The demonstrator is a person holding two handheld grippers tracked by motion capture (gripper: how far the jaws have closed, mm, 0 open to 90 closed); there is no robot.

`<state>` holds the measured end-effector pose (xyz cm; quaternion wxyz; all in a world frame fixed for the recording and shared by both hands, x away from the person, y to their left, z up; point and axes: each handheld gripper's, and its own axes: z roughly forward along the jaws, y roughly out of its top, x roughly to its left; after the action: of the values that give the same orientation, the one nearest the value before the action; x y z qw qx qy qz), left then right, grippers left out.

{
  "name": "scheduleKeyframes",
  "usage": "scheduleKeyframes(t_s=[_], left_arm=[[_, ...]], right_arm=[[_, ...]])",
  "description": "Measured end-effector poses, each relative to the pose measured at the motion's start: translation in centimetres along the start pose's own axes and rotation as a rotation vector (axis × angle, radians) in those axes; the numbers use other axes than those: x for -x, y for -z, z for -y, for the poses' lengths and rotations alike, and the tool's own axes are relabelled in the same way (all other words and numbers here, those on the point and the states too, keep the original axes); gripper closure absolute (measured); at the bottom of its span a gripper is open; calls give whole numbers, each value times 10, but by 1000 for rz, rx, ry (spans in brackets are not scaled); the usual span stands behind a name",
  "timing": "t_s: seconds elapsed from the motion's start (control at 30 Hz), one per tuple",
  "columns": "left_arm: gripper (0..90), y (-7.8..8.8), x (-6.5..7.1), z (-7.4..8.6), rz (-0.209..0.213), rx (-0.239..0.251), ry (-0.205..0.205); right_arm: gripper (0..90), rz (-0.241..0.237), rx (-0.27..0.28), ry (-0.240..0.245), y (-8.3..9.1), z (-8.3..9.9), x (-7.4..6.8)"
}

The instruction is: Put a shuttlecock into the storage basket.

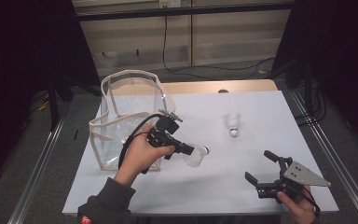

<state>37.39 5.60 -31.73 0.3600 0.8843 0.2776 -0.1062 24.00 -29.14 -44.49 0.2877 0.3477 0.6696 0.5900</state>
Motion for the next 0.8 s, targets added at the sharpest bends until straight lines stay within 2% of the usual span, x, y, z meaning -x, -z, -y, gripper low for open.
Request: scheduleKeyframes(t_s=[0.23,0.3,0.53,0.77,0.8], left_arm=[[900,3,-1,-6,15,-18,2],[900,4,-2,-8,17,-7,10],[900,10,-2,-11,3,7,28],[900,17,-3,-16,4,3,14],[900,17,-2,-16,-6,13,28]], right_arm=[[0,-2,1,-3,0,0,0],[0,-1,0,0,0,0,0],[0,-2,0,-3,0,0,0],[0,-4,-4,4,0,0,-1],[0,-2,-2,4,0,0,-1]])
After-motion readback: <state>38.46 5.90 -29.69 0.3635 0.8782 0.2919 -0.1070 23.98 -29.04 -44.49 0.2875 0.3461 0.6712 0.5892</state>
